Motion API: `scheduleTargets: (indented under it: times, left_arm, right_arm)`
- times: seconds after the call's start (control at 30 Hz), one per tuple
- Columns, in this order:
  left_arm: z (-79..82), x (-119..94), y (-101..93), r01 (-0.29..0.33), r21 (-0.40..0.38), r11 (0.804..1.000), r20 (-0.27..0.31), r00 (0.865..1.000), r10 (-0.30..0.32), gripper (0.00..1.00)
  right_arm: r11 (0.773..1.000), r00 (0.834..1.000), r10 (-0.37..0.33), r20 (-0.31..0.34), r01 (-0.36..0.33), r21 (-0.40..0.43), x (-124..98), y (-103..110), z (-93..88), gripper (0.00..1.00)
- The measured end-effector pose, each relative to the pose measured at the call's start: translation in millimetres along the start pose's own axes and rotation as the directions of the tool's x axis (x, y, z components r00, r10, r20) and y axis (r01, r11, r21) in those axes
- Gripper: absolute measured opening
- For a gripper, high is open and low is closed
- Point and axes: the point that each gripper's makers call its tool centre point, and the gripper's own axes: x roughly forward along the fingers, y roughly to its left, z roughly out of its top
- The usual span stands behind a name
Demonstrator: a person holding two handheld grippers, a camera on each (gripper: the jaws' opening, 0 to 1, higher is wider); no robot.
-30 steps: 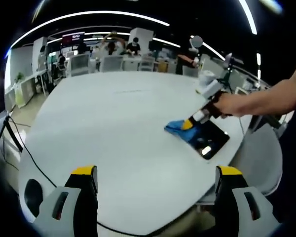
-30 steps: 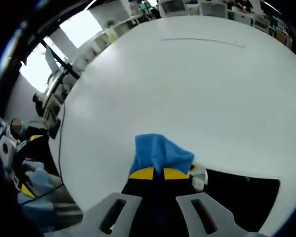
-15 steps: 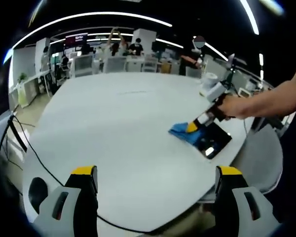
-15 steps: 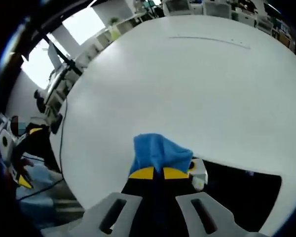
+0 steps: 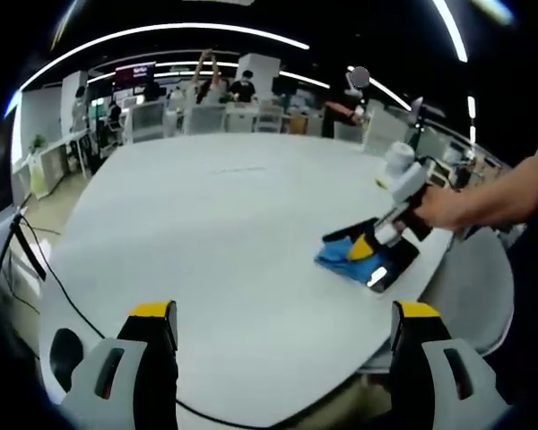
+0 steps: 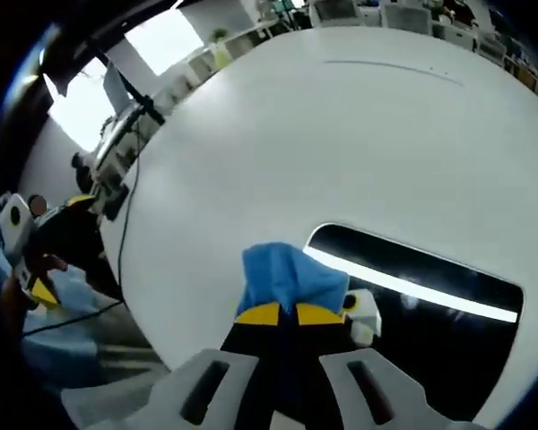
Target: Wipe the mirror surface with the cleaning cloth until all visible marks leave the cleaned area.
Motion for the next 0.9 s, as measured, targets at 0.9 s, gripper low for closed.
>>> scheduleTargets:
  times: [0.9]
  left_arm:
    - [10.7, 14, -6.1, 0.018, 0.008, 1.000, 0.005, 1.000, -0.018, 1.00]
  right_arm:
    - [0.991, 0.993, -0.085, 0.079, 0.076, 0.110, -55, -107, -35.5, 0.00]
